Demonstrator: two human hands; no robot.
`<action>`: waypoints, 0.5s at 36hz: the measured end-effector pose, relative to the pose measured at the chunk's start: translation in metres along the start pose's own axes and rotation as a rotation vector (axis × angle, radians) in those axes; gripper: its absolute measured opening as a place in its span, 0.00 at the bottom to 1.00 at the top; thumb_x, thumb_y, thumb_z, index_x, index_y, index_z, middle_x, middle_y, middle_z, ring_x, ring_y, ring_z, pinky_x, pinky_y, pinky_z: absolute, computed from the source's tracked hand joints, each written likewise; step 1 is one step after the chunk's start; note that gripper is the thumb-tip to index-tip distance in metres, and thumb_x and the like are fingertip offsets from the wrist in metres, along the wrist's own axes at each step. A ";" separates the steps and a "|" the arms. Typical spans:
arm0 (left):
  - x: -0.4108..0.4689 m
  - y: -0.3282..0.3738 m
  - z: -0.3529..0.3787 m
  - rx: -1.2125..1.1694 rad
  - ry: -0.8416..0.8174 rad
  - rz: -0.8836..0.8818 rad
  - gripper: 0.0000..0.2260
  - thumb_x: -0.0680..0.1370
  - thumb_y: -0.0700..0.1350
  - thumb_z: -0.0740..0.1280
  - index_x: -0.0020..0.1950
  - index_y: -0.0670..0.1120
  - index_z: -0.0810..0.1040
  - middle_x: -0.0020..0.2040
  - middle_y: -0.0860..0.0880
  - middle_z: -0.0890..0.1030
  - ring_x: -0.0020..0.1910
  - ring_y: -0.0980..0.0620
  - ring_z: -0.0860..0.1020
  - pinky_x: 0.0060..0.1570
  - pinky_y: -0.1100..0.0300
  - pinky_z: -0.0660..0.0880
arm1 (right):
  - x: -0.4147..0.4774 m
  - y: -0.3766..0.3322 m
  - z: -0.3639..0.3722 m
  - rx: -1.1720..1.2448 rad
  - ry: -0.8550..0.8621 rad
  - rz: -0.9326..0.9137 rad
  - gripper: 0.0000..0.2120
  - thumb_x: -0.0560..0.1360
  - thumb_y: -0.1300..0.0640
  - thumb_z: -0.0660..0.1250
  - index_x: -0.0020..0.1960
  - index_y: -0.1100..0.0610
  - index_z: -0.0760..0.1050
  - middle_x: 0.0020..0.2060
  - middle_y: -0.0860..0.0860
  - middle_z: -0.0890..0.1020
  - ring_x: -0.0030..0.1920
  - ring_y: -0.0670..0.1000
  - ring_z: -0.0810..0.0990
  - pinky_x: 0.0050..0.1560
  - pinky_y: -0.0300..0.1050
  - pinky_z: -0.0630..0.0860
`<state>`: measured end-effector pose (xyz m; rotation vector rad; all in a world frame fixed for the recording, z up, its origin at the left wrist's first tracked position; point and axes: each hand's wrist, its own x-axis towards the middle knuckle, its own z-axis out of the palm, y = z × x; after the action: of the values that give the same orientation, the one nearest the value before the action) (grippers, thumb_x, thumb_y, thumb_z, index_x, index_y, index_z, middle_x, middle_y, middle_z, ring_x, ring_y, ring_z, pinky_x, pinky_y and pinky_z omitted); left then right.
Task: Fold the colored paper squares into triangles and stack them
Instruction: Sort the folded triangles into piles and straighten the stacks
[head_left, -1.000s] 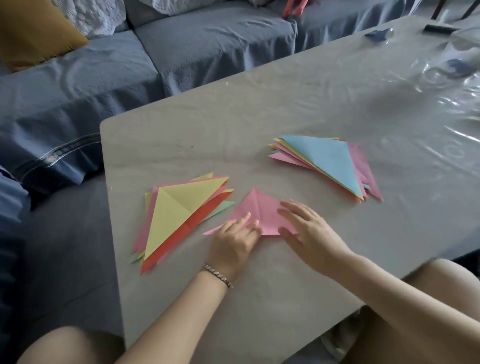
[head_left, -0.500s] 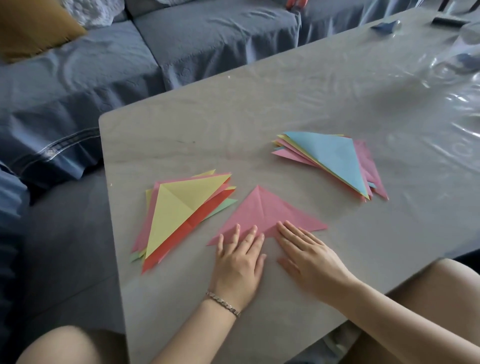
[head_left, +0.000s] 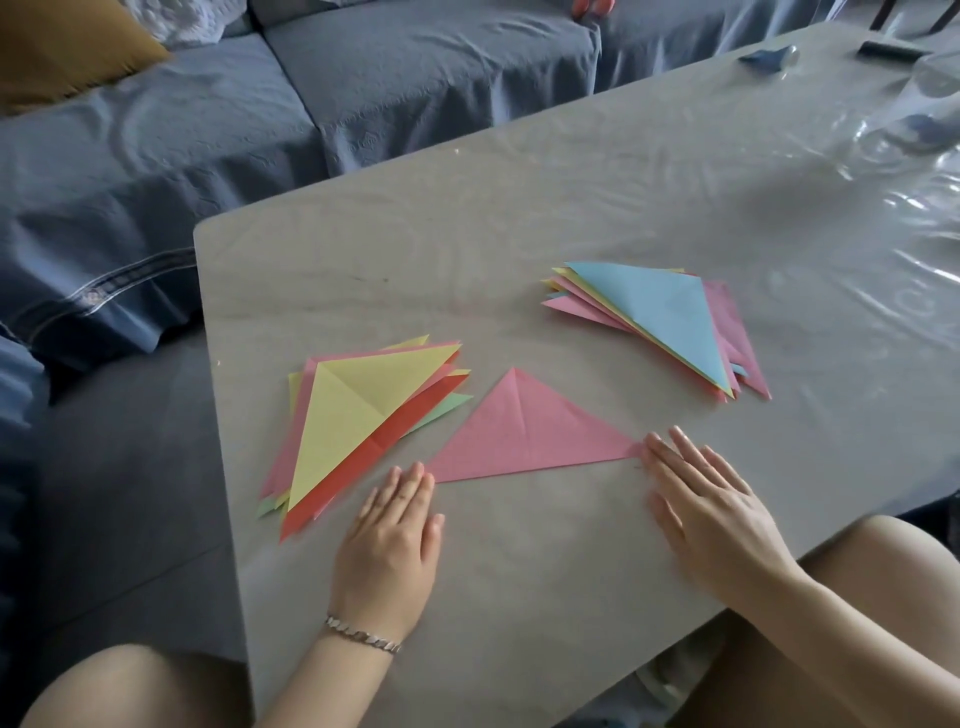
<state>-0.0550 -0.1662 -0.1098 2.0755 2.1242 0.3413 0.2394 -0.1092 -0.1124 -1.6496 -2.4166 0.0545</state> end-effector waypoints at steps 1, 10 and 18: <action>-0.001 0.000 0.000 -0.005 -0.004 -0.008 0.30 0.81 0.54 0.41 0.60 0.40 0.78 0.61 0.45 0.78 0.61 0.45 0.75 0.67 0.63 0.53 | 0.000 -0.001 0.001 -0.001 0.008 0.007 0.29 0.81 0.47 0.43 0.61 0.63 0.76 0.62 0.55 0.76 0.66 0.58 0.69 0.68 0.46 0.59; 0.001 0.003 -0.002 -0.043 0.026 -0.047 0.32 0.81 0.55 0.43 0.53 0.35 0.80 0.58 0.40 0.79 0.56 0.44 0.79 0.55 0.57 0.74 | 0.001 -0.006 -0.001 0.044 -0.058 0.086 0.30 0.80 0.44 0.44 0.62 0.63 0.75 0.63 0.56 0.76 0.67 0.58 0.68 0.67 0.45 0.59; 0.003 -0.003 -0.008 -0.091 0.079 -0.109 0.10 0.62 0.37 0.78 0.40 0.37 0.82 0.50 0.42 0.83 0.47 0.46 0.82 0.35 0.55 0.79 | 0.019 -0.017 -0.007 0.077 0.017 0.154 0.06 0.67 0.63 0.73 0.44 0.62 0.81 0.46 0.57 0.82 0.49 0.60 0.81 0.49 0.53 0.77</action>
<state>-0.0604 -0.1636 -0.1026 1.9182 2.2117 0.5026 0.2190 -0.0986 -0.1001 -1.7903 -2.2410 0.1551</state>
